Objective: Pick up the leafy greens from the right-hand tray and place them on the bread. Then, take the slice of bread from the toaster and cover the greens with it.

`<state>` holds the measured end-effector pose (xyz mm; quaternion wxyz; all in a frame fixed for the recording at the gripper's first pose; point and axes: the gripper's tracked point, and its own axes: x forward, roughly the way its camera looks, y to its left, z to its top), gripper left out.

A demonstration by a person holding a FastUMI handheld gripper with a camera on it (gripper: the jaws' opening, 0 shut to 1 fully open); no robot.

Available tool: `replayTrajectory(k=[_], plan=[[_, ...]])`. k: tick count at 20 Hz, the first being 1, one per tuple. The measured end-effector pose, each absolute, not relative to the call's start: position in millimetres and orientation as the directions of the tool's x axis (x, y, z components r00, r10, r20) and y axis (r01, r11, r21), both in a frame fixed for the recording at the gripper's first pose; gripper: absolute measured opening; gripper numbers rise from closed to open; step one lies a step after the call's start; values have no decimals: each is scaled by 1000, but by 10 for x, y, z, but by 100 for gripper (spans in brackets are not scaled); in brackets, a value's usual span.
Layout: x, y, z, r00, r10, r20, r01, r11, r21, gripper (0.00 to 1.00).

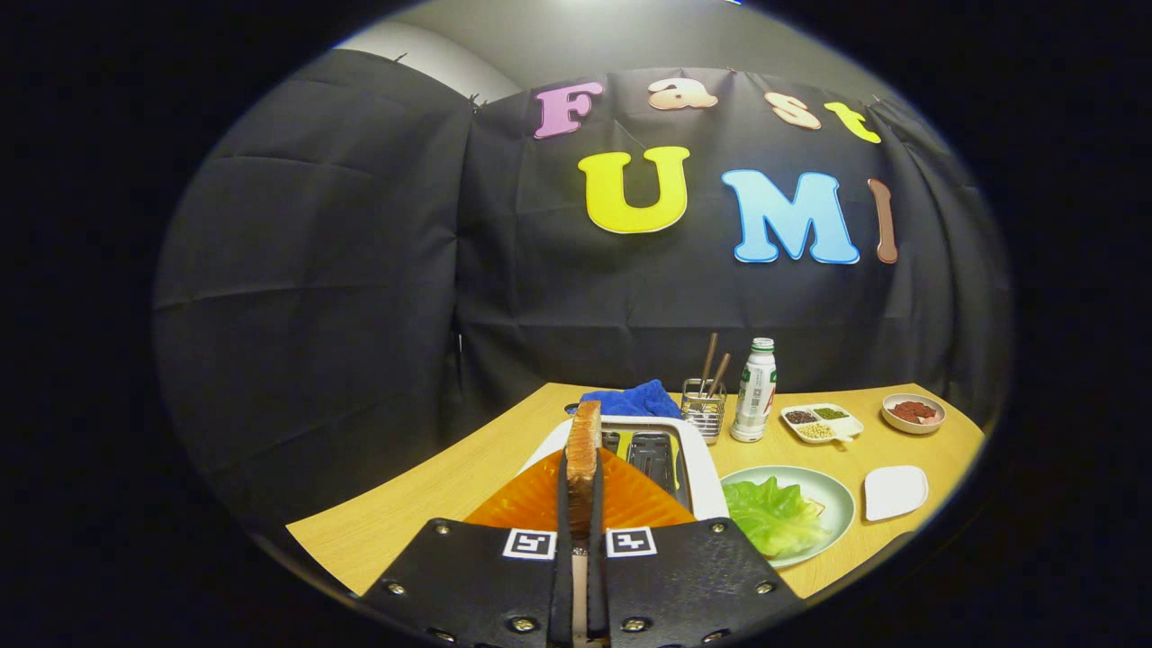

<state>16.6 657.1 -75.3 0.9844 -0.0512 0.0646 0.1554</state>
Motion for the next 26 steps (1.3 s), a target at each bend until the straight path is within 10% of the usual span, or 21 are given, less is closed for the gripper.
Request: replayTrajectory(k=[11, 26], plan=[[-83, 6625, 153, 912, 410, -19, -410, 911, -36, 6], [90, 5048, 196, 971, 239, -22, -239, 970, -40, 6]])
